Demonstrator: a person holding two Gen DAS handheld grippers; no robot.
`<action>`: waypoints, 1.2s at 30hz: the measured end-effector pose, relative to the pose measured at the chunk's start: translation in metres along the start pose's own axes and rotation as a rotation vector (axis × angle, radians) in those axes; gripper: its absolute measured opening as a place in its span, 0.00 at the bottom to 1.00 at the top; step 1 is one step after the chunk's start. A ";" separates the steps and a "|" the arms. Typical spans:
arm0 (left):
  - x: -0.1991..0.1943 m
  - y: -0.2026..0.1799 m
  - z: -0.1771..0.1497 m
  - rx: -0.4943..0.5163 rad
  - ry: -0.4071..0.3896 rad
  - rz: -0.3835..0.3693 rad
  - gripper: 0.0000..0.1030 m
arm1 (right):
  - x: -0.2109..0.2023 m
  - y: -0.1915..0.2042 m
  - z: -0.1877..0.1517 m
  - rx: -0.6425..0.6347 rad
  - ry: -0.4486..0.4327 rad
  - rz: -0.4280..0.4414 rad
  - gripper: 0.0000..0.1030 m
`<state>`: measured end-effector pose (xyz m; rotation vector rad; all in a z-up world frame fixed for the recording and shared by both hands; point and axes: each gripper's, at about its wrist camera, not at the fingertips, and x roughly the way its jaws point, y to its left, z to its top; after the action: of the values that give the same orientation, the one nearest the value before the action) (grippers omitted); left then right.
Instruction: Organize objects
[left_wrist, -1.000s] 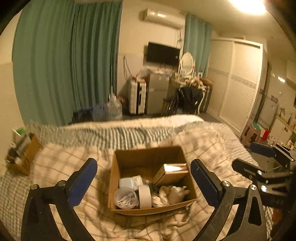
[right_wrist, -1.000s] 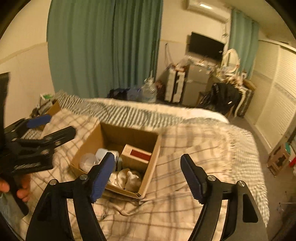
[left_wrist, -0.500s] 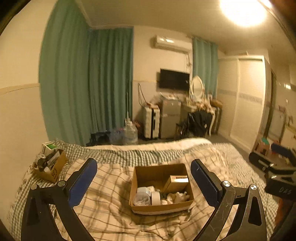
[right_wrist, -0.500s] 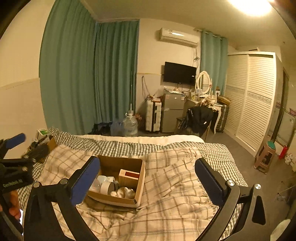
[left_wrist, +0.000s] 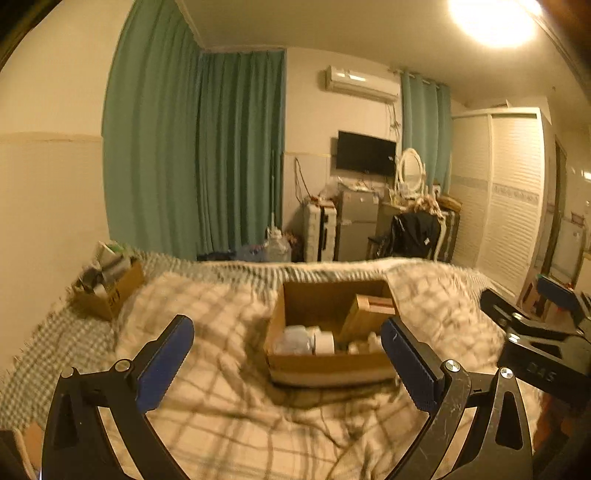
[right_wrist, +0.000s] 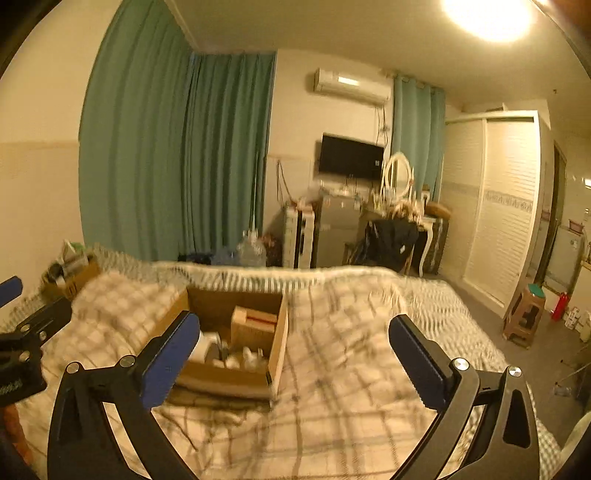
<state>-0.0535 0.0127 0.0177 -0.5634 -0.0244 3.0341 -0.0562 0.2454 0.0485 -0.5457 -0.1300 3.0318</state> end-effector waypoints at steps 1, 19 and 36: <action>0.002 -0.002 -0.007 0.012 -0.001 0.004 1.00 | 0.006 0.002 -0.005 -0.008 0.012 -0.003 1.00; 0.013 -0.004 -0.022 0.019 0.056 0.013 1.00 | 0.021 0.009 -0.028 -0.023 0.060 0.017 1.00; 0.015 -0.002 -0.026 0.004 0.072 0.010 1.00 | 0.021 0.013 -0.028 -0.028 0.069 0.020 1.00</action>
<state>-0.0579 0.0161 -0.0119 -0.6744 -0.0129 3.0198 -0.0663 0.2365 0.0139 -0.6563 -0.1645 3.0308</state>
